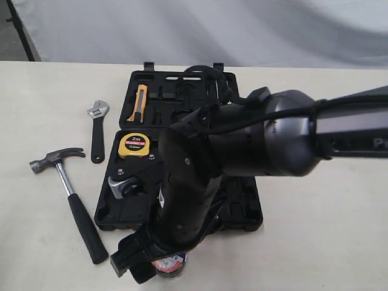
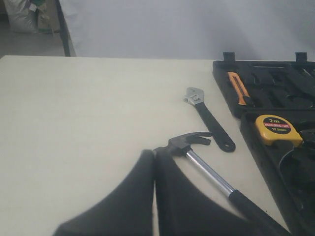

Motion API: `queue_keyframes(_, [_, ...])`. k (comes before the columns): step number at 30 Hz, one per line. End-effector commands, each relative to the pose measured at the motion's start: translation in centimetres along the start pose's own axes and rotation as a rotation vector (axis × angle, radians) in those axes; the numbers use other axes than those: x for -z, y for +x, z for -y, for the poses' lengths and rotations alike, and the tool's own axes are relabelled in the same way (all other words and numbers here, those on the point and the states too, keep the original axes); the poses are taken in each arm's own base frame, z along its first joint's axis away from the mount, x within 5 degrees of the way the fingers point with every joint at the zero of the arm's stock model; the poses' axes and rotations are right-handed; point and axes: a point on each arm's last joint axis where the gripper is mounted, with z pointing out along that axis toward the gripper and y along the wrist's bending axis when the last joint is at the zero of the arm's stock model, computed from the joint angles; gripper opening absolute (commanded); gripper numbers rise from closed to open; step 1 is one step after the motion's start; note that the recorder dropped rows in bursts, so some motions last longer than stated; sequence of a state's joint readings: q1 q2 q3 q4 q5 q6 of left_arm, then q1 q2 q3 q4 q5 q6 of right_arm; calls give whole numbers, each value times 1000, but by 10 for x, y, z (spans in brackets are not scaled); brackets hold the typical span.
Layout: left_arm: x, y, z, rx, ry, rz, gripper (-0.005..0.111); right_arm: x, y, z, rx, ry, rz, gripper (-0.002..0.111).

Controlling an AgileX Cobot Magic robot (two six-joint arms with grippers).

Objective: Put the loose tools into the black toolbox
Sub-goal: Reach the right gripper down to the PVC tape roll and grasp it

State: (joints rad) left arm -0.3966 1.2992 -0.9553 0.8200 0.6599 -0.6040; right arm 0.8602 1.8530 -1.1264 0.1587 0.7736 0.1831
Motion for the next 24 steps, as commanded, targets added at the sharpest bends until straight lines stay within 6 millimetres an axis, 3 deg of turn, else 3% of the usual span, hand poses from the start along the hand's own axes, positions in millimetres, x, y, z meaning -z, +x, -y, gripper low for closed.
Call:
queue_keyframes(1, [1,2,0,22,14,7,1,-16,-3,4,-40,42,-10,84])
queue_keyframes(5, [1,2,0,22,14,7,1,-28,-4,5,-50,50,-28,84])
queue_keyframes(7, [1,2,0,22,14,7,1,-31,-4,6,-49,54,-36,78])
queue_keyframes(12, [1,2,0,22,14,7,1,-31,-3,6,-50,56,-44,41])
queue_keyframes(16, [1,2,0,22,14,7,1,-16,-5,2,-46,61,-83,0])
queue_keyframes(24, [1,2,0,22,14,7,1,56,-30,-4,76,76,77,0])
